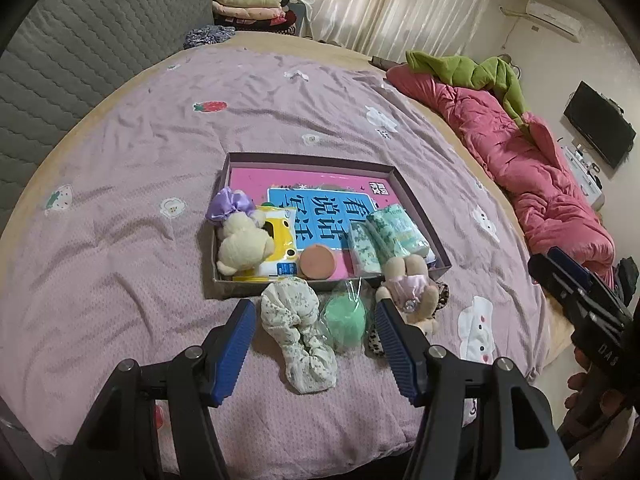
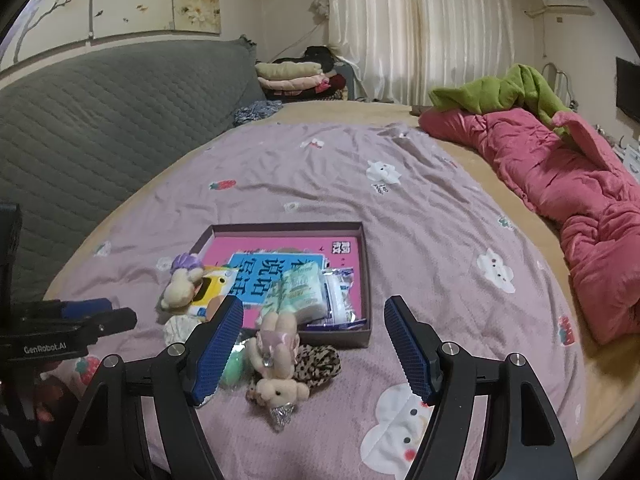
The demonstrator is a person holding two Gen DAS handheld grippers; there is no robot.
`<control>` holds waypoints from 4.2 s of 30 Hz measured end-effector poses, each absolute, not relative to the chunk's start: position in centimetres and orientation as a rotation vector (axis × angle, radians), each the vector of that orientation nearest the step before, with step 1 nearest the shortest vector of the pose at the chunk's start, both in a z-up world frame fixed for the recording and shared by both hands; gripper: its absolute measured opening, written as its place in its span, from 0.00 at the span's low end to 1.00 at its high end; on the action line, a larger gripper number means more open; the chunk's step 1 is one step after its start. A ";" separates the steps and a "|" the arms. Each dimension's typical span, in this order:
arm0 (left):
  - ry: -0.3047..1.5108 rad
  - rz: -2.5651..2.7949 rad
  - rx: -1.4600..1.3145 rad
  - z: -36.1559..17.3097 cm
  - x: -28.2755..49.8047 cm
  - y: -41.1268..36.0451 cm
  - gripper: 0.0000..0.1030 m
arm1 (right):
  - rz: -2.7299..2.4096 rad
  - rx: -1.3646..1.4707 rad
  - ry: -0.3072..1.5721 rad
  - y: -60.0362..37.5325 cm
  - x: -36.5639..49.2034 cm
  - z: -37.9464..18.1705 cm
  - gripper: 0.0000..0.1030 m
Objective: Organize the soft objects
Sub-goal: 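Move both grippers back toward the remaining items beside the tray, then grasp floral cloth scrunchie with left gripper while right grasps small plush bunny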
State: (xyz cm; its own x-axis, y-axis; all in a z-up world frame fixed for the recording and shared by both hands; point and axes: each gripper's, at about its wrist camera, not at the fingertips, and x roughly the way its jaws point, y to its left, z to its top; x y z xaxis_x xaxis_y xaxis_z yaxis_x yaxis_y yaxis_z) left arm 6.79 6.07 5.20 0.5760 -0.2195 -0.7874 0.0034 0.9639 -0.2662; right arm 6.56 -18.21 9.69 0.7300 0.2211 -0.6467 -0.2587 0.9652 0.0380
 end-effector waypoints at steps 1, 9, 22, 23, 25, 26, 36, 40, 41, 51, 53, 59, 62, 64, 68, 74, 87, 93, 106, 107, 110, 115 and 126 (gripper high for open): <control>0.952 -0.132 -0.246 5.2 6.7 6.0 0.60 | 0.265 -0.059 0.706 -18.1 6.5 9.6 0.72; 0.964 -0.132 -0.250 4.7 5.9 6.0 0.60 | 0.295 -0.079 0.731 -17.3 5.5 8.4 0.72; 1.012 -0.128 -0.226 2.9 5.0 5.1 0.60 | 0.344 -0.104 0.771 -16.1 4.4 6.6 0.72; 1.018 -0.129 -0.228 2.8 5.0 5.1 0.60 | 0.347 -0.097 0.774 -16.1 4.4 6.5 0.72; 1.027 -0.134 -0.232 2.5 4.9 5.0 0.60 | 0.354 -0.091 0.782 -16.2 4.2 6.2 0.72; 1.029 -0.133 -0.231 2.4 4.8 5.0 0.60 | 0.353 -0.093 0.784 -16.2 4.2 6.1 0.72; 1.083 -0.144 -0.229 0.4 4.5 4.6 0.60 | 0.365 -0.117 0.801 -16.0 3.4 4.5 0.72; 1.102 -0.147 -0.235 -0.5 4.6 4.6 0.60 | 0.368 -0.108 0.816 -15.9 3.6 3.7 0.72; 1.108 -0.146 -0.236 -0.7 4.7 4.6 0.60 | 0.369 -0.108 0.819 -15.8 3.6 3.6 0.72; 1.153 -0.169 -0.248 -3.0 5.2 4.1 0.60 | 0.364 -0.113 0.848 -15.6 4.5 1.9 0.72; 1.159 -0.168 -0.253 -3.3 5.4 4.2 0.60 | 0.356 -0.124 0.850 -15.6 4.7 1.6 0.72; 1.188 -0.162 -0.268 -4.8 6.0 4.4 0.60 | 0.347 -0.110 0.867 -15.9 5.5 0.6 0.72; 1.193 -0.156 -0.278 -5.3 6.3 4.4 0.60 | 0.341 -0.118 0.873 -15.8 6.1 0.1 0.73; 1.196 -0.153 -0.278 -5.5 6.5 4.4 0.60 | 0.338 -0.117 0.875 -15.8 6.4 0.0 0.72; 1.200 -0.156 -0.295 -6.0 6.8 4.5 0.60 | 0.342 -0.109 0.880 -15.6 7.0 -0.2 0.73; 1.208 -0.155 -0.289 -6.9 7.5 4.3 0.60 | 0.342 -0.115 0.889 -15.4 7.7 -0.7 0.73; 1.168 -0.121 -0.261 -7.8 9.2 4.2 0.44 | 0.340 -0.118 0.898 -14.5 9.4 -1.3 0.73; 1.163 -0.131 -0.269 -8.4 9.4 4.7 0.40 | 0.349 -0.173 0.894 -13.2 10.9 -1.6 0.73; 1.161 -0.148 -0.294 -8.9 9.7 5.4 0.40 | 0.396 -0.149 0.913 -12.7 13.1 -2.8 0.47; 1.158 -0.149 -0.291 -8.9 9.7 5.4 0.40 | 0.404 -0.153 0.909 -12.5 13.1 -2.8 0.43; 1.155 -0.149 -0.295 -8.9 9.9 5.3 0.40 | 0.430 -0.134 0.908 -12.4 13.5 -3.0 0.33; 1.146 -0.147 -0.307 -9.0 10.2 5.4 0.39 | 0.433 -0.064 0.916 -13.1 13.7 -2.9 0.28; 1.141 -0.123 -0.310 -8.6 9.7 6.0 0.21 | 0.433 -0.008 0.919 -14.0 12.7 -2.2 0.20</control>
State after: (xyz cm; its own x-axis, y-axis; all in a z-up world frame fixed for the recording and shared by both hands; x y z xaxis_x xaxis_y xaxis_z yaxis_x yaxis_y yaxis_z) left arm 9.67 6.03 -8.61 0.4158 -0.2531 -0.8735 -0.0603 0.9507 -0.3041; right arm 12.74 -14.04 -2.23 0.5267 0.3589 -0.7706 -0.3658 0.9140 0.1757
